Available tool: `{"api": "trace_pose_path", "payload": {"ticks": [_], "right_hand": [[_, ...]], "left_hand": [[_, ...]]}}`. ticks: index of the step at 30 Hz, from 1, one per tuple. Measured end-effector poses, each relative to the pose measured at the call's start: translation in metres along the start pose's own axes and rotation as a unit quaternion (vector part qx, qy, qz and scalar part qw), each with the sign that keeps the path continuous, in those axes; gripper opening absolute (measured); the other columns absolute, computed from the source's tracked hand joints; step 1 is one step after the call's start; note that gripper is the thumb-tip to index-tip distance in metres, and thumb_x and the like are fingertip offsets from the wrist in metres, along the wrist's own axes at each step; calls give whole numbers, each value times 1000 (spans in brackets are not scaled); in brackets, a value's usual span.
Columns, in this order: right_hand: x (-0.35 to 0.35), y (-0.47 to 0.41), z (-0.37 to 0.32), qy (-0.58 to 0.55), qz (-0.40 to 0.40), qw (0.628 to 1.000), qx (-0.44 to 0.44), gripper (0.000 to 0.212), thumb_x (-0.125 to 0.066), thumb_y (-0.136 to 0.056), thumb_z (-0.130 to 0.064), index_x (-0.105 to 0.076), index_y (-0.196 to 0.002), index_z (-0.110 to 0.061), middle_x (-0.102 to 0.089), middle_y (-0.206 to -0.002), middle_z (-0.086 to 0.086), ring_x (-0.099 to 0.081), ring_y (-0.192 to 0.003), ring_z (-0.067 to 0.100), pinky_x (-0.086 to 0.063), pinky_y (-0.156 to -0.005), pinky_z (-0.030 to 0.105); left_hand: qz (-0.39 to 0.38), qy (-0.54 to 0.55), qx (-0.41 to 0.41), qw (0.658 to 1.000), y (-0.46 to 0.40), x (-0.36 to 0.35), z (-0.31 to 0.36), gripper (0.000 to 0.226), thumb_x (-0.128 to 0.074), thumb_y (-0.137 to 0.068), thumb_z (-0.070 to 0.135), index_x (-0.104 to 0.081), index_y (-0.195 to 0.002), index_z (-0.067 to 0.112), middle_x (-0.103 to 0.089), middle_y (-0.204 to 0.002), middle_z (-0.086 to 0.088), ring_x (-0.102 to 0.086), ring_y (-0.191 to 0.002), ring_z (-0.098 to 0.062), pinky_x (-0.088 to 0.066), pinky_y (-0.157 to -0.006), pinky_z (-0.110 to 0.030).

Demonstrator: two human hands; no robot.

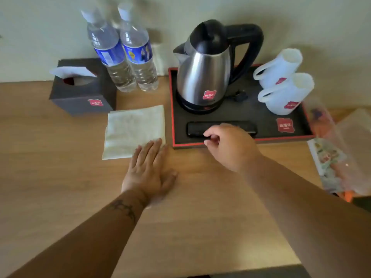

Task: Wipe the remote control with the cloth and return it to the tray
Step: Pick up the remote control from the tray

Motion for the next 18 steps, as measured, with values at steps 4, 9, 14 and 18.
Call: {"api": "trace_pose_path", "payload": {"ticks": [4, 9, 14, 18], "right_hand": [[8, -49, 3, 107, -30, 993, 29, 45, -75, -78, -34, -65, -121, -30, -65, -109, -4, -58, -104, 21, -47, -88, 36], [-6, -71, 12, 198, -131, 971, 37, 65, -77, -66, -42, -58, -128, -37, -59, -120, -6, -56, -111, 22, -41, -96, 38], [-9, -76, 10, 218, -139, 963, 81, 53, -74, -66, -43, -62, -117, -38, -61, -107, -11, -59, -97, 19, -41, -85, 34], [6, -70, 1, 190, -112, 972, 84, 51, -76, -63, -46, -64, -112, -37, -62, -99, -12, -58, -90, 16, -41, -74, 30]], "left_hand": [[35, -11, -6, 999, -2, 2, -3, 81, -33, -88, 66, -20, -154, 20, -15, -163, -4, -9, -150, -22, -5, -121, -46], [37, -11, -14, 999, -5, -3, -4, 81, -37, -87, 66, -27, -152, 19, -19, -162, -5, -12, -150, -23, -12, -120, -48], [44, -3, -20, 999, -5, -4, -5, 81, -37, -87, 67, -27, -152, 20, -18, -162, -4, -11, -150, -22, -14, -119, -49], [45, -2, -17, 999, -4, -4, -6, 82, -34, -87, 67, -20, -154, 21, -13, -163, -1, -4, -151, -19, -8, -121, -46]]}}
Point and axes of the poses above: each hand's wrist, its own y-axis away from the middle knuckle, its own x-axis out of the back of the hand, z = x × y, the point moved 7 cm from there along -y, towards the middle knuckle
